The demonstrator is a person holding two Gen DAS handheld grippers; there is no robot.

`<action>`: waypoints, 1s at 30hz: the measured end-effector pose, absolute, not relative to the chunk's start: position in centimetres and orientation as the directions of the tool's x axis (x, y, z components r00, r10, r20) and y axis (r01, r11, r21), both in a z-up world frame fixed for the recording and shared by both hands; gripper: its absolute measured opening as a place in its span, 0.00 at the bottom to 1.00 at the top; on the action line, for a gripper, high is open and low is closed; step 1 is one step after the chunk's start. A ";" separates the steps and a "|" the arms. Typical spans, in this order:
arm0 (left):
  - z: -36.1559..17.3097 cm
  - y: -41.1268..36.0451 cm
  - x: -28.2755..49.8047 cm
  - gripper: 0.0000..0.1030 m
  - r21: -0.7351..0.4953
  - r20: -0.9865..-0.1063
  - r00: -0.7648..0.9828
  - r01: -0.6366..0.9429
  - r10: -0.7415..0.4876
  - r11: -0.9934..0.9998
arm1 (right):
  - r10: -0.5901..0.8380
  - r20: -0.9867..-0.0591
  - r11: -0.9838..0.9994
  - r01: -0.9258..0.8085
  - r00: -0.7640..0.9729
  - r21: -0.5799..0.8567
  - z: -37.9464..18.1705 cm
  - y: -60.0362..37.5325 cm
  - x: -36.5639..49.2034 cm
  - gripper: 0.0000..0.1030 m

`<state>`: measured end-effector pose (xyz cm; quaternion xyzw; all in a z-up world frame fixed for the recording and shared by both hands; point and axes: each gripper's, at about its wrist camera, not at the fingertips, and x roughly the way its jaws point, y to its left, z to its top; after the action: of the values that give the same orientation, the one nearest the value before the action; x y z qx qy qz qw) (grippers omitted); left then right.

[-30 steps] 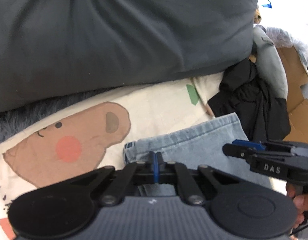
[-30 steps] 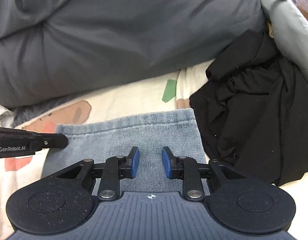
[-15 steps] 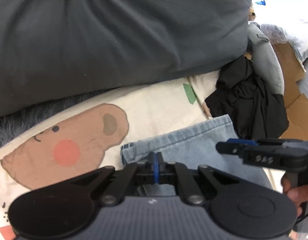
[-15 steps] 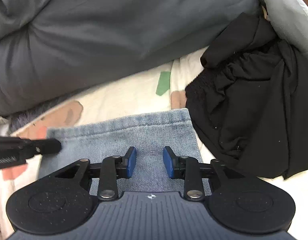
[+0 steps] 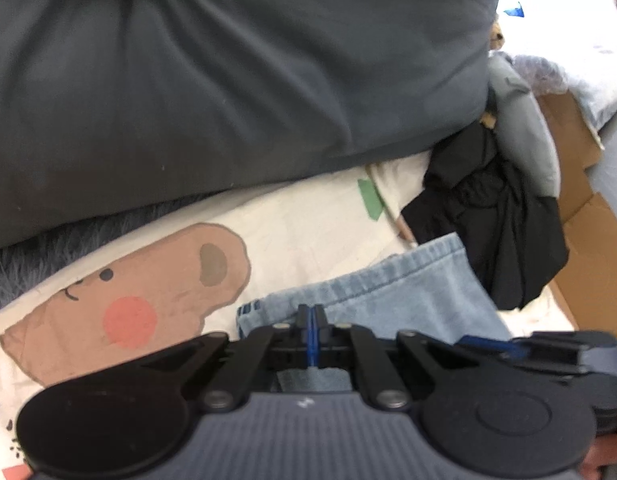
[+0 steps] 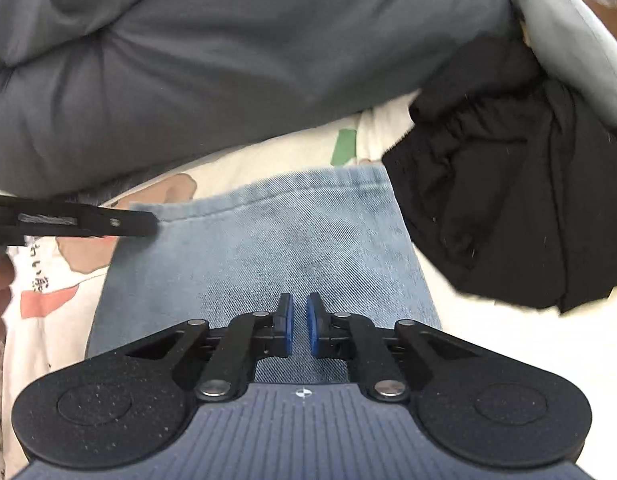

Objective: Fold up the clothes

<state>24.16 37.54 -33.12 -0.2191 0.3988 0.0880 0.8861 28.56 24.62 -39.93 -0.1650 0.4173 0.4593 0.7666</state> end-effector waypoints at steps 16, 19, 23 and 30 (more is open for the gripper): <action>-34.3 31.0 25.6 0.08 -0.365 -0.707 0.685 -0.140 -0.176 0.921 | 0.619 -0.739 0.547 -0.821 0.265 0.164 -37.9 22.7 27.8 0.10; -34.4 30.7 27.1 0.08 -0.335 -0.711 0.680 -0.106 -0.178 0.936 | 0.621 -0.735 0.561 -0.810 0.274 0.172 -37.9 21.2 26.5 0.10; -34.7 30.3 28.9 0.08 -0.294 -0.729 0.662 -0.071 -0.176 0.953 | 0.586 -0.760 0.579 -0.801 0.280 0.151 -39.1 20.7 25.8 0.12; -35.8 30.9 30.4 0.03 -0.255 -0.746 0.654 -0.109 -0.124 0.961 | 0.564 -0.770 0.609 -0.780 0.298 0.144 -40.8 20.9 26.0 0.12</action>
<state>30.41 30.91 -35.79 -0.1399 0.4159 -0.0042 0.8986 25.96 20.90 -40.77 -0.1301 0.4154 0.4224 0.7951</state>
